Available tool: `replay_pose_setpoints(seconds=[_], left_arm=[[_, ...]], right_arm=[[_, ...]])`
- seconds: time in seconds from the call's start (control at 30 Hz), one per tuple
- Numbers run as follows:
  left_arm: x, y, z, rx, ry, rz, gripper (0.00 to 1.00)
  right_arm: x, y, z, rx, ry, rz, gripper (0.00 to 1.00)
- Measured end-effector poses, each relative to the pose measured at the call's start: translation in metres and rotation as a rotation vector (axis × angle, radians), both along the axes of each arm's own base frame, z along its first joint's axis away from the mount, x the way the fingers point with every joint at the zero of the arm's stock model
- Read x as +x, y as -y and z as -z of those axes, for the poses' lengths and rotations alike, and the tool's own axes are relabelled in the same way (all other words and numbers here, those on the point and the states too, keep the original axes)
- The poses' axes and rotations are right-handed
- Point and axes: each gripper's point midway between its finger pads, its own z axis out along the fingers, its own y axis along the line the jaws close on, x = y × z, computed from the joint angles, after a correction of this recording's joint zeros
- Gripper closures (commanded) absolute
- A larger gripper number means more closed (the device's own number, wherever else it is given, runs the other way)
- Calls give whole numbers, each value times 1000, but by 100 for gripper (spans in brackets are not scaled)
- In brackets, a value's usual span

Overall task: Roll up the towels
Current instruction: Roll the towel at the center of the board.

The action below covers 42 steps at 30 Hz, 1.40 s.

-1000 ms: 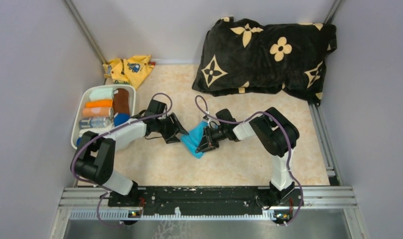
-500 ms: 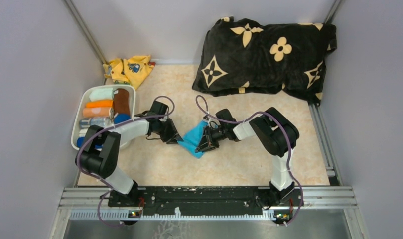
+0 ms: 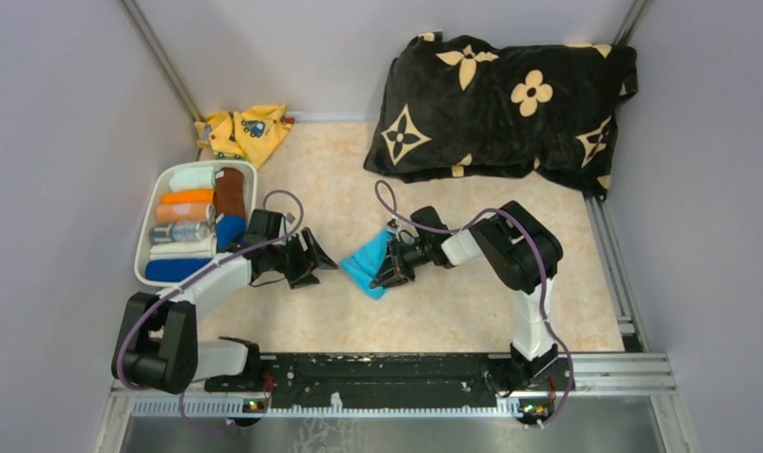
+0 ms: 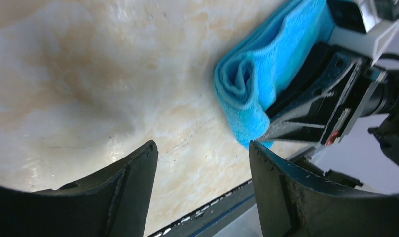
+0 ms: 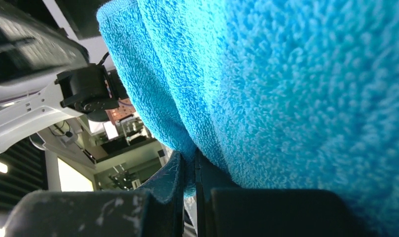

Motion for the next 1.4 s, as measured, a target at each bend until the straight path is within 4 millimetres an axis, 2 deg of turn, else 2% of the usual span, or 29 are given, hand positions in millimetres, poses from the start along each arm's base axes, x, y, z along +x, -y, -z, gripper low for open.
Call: replay_pose_setpoints(seconds=[0.13, 0.33, 0.43, 0.53, 0.7, 0.87, 1.0, 1.17, 1.4], left_arm=[[-12, 8, 5, -56, -23, 42, 30], [-10, 22, 14, -99, -39, 90, 37], [-12, 33, 23, -101, -67, 126, 39], [-7, 43, 24, -110, -71, 152, 40], [5, 55, 24, -116, -56, 172, 43], [9, 58, 28, -115, -87, 154, 46], [11, 62, 30, -106, -101, 142, 47], [15, 68, 31, -98, -125, 126, 48], [16, 70, 32, -92, -151, 104, 48]], right_arm=[[1, 0, 0, 6, -6, 1, 99], [1, -1, 0, 17, -12, 0, 98], [2, -1, -1, 18, -12, 2, 97], [2, -1, 0, 17, -12, 2, 95], [1, 0, 1, 14, -5, -1, 85], [3, 3, -3, -24, 39, 8, 69], [5, 6, -10, -94, 131, 16, 60], [15, 8, -21, -244, 333, 6, 55], [15, 21, -47, -467, 696, -17, 57]])
